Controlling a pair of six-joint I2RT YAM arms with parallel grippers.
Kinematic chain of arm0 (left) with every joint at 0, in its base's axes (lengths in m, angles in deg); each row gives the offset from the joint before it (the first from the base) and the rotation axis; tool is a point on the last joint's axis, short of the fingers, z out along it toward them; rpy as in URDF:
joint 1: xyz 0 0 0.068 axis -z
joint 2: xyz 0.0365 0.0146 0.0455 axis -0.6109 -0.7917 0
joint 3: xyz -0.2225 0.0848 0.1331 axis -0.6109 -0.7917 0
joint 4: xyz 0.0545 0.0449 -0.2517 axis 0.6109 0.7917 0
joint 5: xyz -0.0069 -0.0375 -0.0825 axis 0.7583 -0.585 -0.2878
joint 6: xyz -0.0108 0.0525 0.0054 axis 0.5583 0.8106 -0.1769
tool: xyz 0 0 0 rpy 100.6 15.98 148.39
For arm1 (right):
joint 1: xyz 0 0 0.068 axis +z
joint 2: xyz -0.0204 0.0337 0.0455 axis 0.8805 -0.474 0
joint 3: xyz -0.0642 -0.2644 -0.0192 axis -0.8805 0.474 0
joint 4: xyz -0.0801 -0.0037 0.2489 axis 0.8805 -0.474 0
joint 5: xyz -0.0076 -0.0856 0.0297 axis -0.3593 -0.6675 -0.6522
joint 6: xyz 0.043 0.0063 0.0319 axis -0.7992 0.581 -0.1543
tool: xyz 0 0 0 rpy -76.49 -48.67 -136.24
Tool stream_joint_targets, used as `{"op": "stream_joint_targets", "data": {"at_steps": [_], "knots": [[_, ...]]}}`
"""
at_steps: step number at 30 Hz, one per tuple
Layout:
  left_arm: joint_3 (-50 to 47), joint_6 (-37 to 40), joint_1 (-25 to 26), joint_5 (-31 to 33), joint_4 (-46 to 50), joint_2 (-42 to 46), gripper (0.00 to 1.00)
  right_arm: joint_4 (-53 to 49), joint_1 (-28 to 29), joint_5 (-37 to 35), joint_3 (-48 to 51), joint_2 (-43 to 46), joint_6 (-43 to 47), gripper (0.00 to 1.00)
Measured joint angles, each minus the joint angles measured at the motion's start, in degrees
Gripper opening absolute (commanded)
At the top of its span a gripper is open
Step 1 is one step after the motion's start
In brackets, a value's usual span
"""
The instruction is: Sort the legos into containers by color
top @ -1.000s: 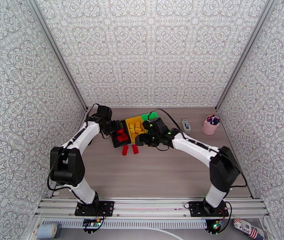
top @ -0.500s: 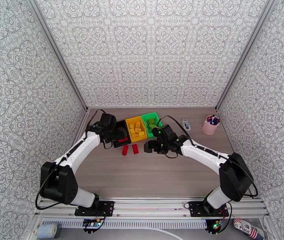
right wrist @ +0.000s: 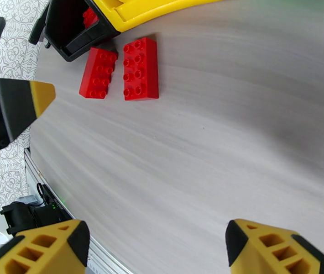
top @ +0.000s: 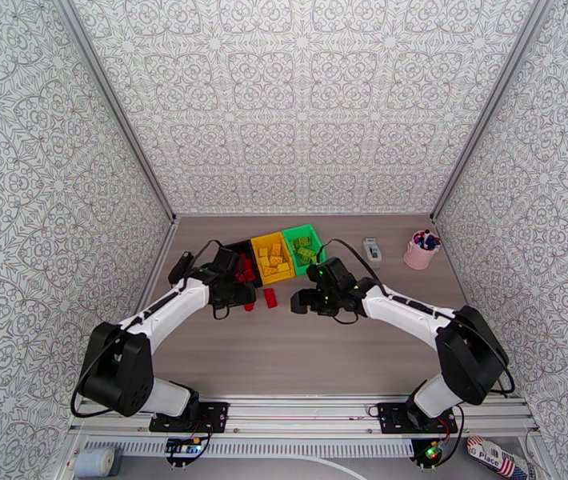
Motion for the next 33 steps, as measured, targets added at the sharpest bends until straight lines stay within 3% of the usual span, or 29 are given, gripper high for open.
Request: {"op": "stream_joint_targets", "data": {"at_steps": [19, 22, 27, 33], "knots": [[5.5, 3.0, 3.6, 5.6, -2.3, -14.8, 0.51, 2.8, 0.8, 0.6, 0.8, 0.1, -1.9, 0.82], [5.9, 3.0, 3.6, 6.0, -2.3, -15.2, 0.46, 2.8, 0.8, 0.6, 0.8, 0.1, -1.9, 0.83], [6.1, 3.0, 4.2, 6.9, -2.3, -15.6, 0.29, 2.8, 0.8, 0.6, 0.8, 0.0, -1.9, 0.82], [5.2, 2.8, 5.6, 7.0, -2.5, -14.6, 0.24, 2.5, 0.8, 0.6, 0.8, -0.1, -1.9, 0.81]]}}
